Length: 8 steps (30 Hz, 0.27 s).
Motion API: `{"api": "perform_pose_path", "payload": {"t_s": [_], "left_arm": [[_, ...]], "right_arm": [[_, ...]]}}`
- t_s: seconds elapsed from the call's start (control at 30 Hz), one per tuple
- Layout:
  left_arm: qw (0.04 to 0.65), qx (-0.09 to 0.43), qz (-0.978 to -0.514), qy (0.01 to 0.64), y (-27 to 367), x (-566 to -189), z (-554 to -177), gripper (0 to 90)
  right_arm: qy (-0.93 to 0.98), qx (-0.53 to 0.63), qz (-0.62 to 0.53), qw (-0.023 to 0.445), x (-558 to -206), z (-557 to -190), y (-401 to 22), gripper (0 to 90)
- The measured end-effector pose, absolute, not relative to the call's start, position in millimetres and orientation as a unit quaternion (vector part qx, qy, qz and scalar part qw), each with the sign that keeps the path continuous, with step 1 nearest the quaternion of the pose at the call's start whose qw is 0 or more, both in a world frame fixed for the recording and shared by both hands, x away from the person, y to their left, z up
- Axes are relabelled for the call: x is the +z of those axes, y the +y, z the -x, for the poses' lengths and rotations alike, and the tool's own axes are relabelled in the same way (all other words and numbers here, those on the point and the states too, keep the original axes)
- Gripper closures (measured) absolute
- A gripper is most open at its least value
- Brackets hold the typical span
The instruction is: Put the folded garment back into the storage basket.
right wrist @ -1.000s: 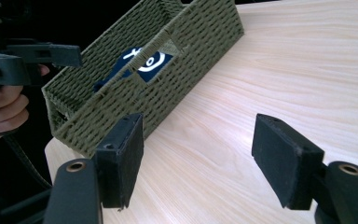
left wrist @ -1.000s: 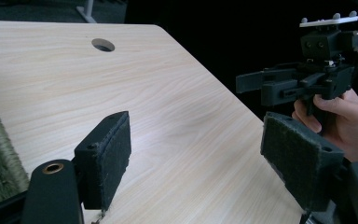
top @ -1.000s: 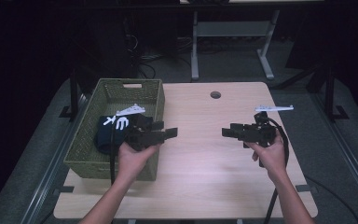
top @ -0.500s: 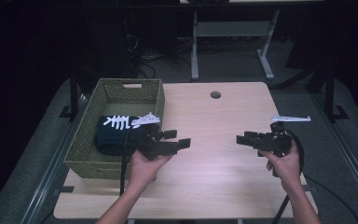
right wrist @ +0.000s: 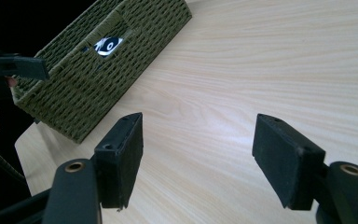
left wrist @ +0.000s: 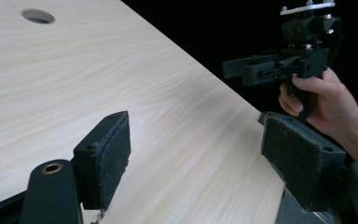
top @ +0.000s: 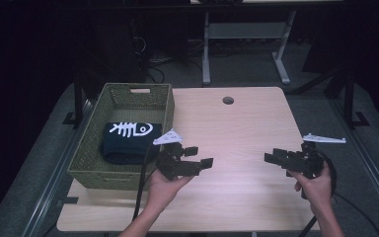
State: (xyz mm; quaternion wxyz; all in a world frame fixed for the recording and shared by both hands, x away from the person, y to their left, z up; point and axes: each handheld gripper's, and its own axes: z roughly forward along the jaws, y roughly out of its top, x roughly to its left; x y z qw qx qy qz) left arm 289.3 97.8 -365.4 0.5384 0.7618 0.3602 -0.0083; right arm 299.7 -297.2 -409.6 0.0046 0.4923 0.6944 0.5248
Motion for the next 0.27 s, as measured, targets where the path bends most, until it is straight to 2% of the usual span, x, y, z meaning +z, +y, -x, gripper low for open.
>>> {"api": "perform_pose_path", "payload": {"t_s": [0.27], "left_arm": [[0.538, -0.003, -0.776, 0.329, 85.7, -377.2, -269.3, 23.4]], "right_arm": [[0.695, 0.526, -0.489, 0.034, -424.5, -267.0, -303.7, 29.8]]}}
